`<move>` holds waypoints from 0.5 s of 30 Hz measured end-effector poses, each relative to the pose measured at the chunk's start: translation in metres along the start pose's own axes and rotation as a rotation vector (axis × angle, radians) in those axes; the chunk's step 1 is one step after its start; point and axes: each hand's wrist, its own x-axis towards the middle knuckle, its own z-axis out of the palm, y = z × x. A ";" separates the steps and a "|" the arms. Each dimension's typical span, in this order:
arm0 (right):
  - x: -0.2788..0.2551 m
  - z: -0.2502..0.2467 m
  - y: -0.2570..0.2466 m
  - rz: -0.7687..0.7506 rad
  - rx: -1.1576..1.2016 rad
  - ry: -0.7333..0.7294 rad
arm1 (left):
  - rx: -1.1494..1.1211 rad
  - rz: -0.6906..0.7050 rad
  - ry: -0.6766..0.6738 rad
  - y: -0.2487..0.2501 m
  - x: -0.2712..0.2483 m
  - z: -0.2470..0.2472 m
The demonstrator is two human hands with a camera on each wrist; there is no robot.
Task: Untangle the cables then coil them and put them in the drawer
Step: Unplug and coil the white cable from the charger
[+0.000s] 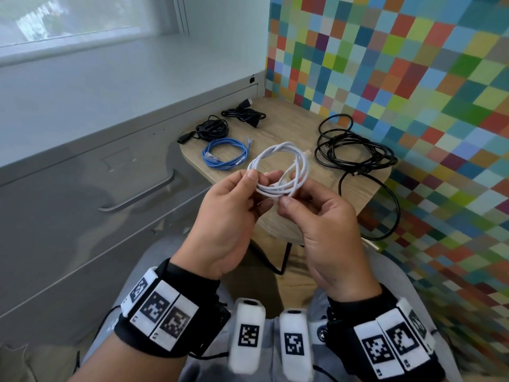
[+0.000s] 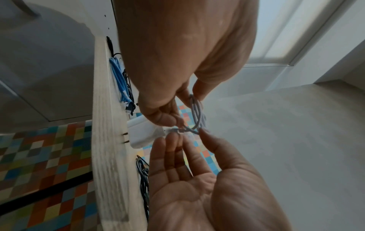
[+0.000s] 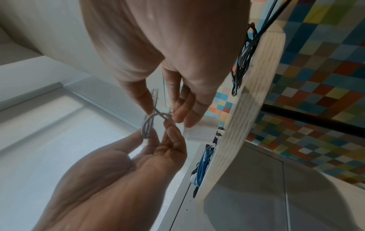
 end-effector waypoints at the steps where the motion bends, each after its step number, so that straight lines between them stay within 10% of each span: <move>1: 0.000 0.000 0.000 0.008 -0.016 -0.015 | -0.001 0.005 -0.003 0.001 -0.001 0.000; 15: -0.003 0.004 -0.002 0.056 0.174 0.083 | 0.261 0.130 -0.015 -0.004 -0.002 0.004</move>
